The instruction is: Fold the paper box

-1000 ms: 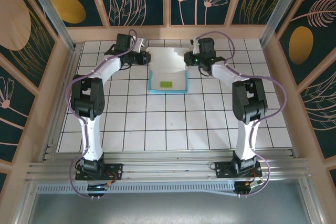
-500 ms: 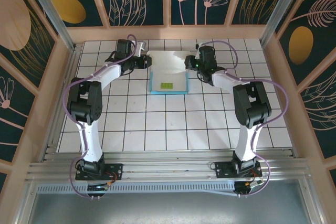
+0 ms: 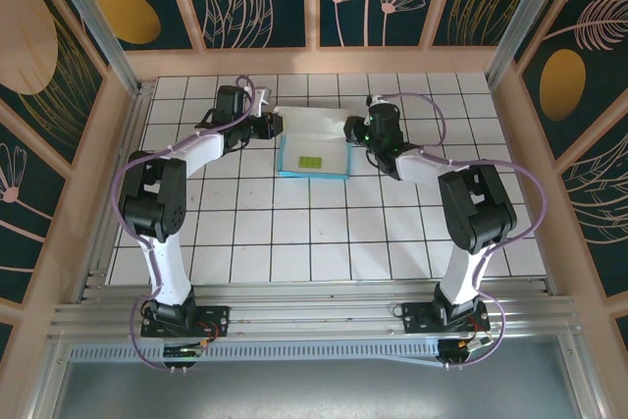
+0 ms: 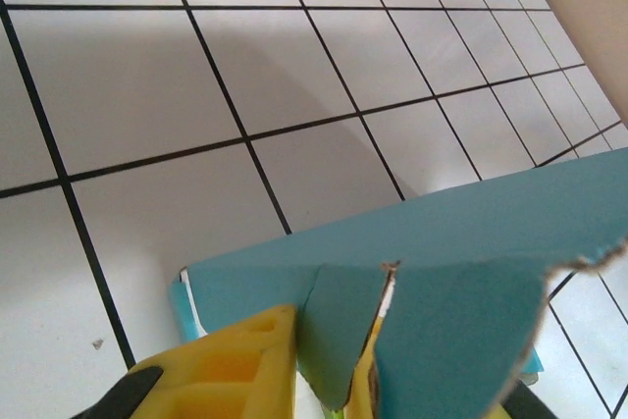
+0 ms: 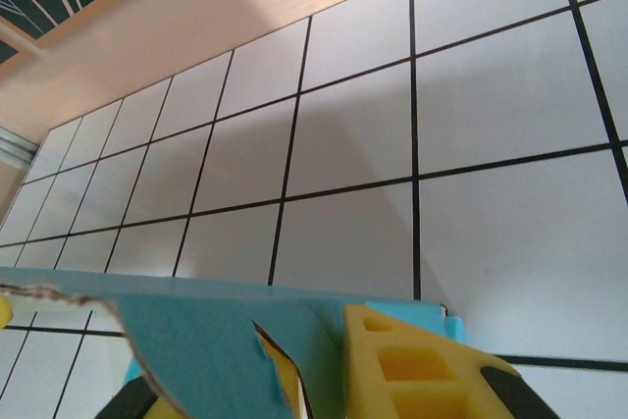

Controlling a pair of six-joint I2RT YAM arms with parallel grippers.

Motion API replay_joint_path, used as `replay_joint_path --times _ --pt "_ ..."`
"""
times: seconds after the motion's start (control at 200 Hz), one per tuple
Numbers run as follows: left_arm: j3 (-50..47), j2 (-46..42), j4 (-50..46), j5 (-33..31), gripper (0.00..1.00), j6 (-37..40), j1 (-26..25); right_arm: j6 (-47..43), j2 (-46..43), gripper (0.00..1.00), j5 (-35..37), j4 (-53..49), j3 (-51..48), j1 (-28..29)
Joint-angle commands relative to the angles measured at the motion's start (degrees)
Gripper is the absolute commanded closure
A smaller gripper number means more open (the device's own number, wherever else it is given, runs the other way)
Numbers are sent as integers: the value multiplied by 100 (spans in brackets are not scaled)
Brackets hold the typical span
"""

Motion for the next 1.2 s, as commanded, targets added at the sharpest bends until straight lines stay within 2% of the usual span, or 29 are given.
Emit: replay_joint_path --times 0.0,0.195,0.566,1.196 --pt "-338 -147 193 224 82 -148 -173 150 -205 82 135 326 -393 167" --pt "-775 -332 614 170 81 -205 -239 300 -358 81 333 830 -816 323" --pt "-1084 -402 788 194 81 -267 -261 911 -268 80 622 1328 -1139 461" --pt "-1411 -688 1050 309 81 -446 -260 2276 -29 81 650 1493 -1167 565"
